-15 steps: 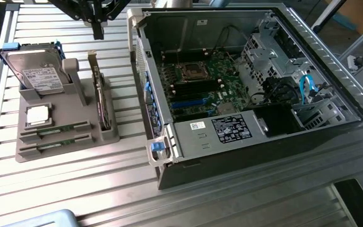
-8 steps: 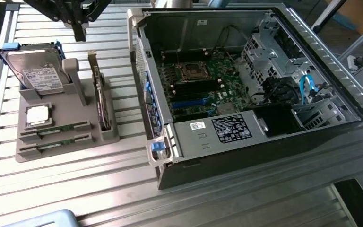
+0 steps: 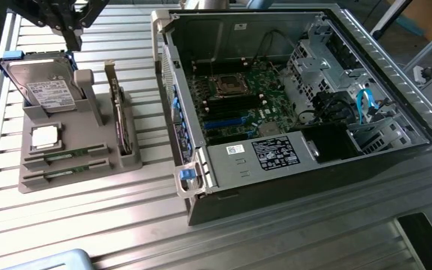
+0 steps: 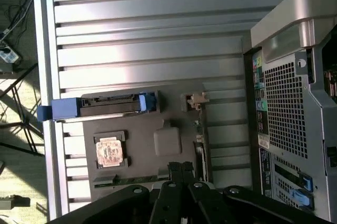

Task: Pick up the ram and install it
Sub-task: 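Reach for the ram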

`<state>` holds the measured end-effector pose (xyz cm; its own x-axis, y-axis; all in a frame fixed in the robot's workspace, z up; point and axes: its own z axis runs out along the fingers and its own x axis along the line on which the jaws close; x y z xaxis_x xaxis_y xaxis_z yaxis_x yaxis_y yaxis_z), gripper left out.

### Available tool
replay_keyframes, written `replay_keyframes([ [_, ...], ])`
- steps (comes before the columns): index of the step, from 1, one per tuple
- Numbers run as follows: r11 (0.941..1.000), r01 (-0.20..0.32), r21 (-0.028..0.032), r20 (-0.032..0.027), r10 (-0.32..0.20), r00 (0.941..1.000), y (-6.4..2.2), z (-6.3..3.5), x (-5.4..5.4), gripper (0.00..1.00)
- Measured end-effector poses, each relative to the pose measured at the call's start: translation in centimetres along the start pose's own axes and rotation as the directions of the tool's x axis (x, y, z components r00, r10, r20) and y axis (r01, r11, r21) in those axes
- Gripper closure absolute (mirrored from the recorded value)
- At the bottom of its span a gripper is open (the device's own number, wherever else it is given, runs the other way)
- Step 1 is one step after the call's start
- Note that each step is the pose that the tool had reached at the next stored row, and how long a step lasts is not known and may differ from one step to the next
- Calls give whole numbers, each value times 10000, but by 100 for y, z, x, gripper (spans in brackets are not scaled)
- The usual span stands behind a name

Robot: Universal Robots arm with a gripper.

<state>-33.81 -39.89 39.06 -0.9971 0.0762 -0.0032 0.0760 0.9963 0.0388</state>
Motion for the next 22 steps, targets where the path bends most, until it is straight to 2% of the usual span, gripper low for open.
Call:
replay_keyframes([
  [10, 10000, -8, 26, -124, 8, 9999, -26, 12, 342, 90],
  [17, 10000, -8, 27, -126, 8, 9999, -27, 11, 347, 90],
  [22, 10000, -14, 35, -234, 14, 9997, -26, 12, 333, 90],
])
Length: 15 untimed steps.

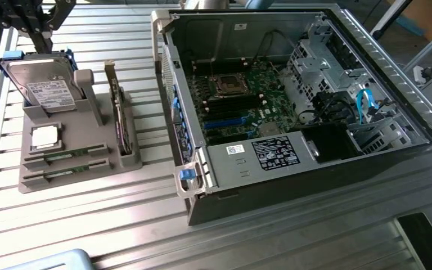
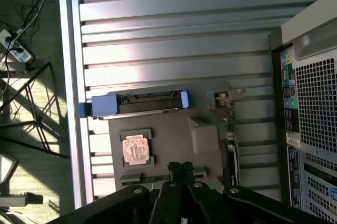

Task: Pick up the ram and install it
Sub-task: 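Reach for the ram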

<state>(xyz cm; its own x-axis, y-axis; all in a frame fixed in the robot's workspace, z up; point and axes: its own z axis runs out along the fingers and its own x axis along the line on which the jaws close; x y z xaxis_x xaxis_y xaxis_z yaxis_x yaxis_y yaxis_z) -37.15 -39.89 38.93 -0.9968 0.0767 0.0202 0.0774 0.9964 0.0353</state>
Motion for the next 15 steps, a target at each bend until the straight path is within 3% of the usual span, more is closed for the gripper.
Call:
replay_keyframes([
  [6, 10000, 2, 0, -4, -2, 10000, -15, -1, -3, 90],
  [15, 10000, 1, 0, -4, -1, 10000, -222, -9, -18, 90],
])
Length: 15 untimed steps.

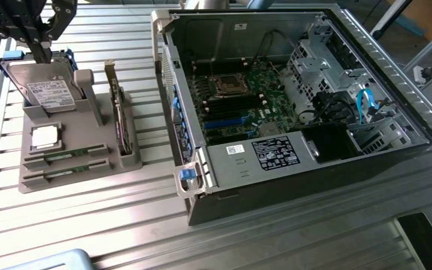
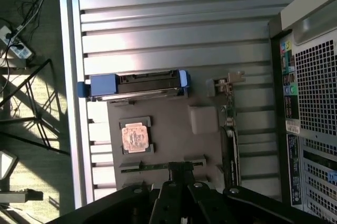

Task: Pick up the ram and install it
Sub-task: 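Reach for the ram, then pick up the ram and move it above insertion slot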

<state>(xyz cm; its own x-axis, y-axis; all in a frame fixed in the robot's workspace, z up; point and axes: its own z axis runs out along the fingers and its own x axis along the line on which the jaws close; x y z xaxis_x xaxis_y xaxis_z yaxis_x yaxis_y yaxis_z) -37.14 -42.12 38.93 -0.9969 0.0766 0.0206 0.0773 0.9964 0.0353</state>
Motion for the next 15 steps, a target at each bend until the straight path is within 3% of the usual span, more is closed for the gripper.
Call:
replay_keyframes([
  [5, 10000, 0, 0, 0, 0, 10000, -85, -3, -6, 90],
  [15, 10000, 0, 0, 0, 0, 10000, -85, -3, -6, 90],
])
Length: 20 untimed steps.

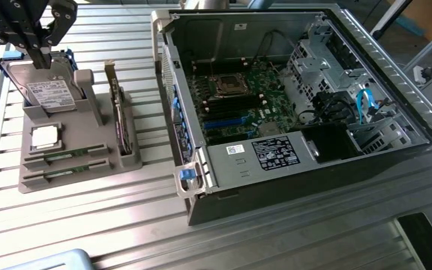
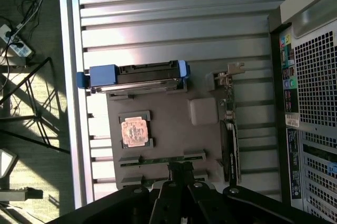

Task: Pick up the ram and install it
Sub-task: 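Pick up the ram and move it above insertion slot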

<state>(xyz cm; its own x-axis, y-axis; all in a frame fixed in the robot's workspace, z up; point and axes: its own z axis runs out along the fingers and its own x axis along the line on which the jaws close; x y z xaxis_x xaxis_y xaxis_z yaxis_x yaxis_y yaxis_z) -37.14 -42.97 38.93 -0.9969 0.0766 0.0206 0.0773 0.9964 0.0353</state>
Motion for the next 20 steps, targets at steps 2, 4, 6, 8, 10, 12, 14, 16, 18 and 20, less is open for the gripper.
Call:
replay_keyframes([
  [2, 10000, 0, 0, 0, 0, 10000, 0, 0, 0, 90],
  [4, 10000, 10, 0, 0, -10, 10000, 0, 0, 0, 90],
  [6, 10000, 73, 2, -3, -73, 10000, 0, 0, 0, 90],
  [8, 9998, 193, 4, -7, -193, 9998, 0, 0, 0, 90],
  [10, 9994, 345, 7, -13, -345, 9994, 0, 0, 0, 90],
  [12, 9985, 552, 11, -19, -552, 9985, 0, 0, 0, 90],
  [14, 9964, 842, 16, -30, -842, 9964, 0, 0, 0, 90],
  [16, 9950, 996, 19, -36, -996, 9950, 0, 0, 0, 90],
  [18, 9927, 1202, 22, -44, -1202, 9927, 0, 0, 0, 90],
  [20, 9908, 1352, 25, -50, -1352, 9908, 0, 0, 0, 90],
])
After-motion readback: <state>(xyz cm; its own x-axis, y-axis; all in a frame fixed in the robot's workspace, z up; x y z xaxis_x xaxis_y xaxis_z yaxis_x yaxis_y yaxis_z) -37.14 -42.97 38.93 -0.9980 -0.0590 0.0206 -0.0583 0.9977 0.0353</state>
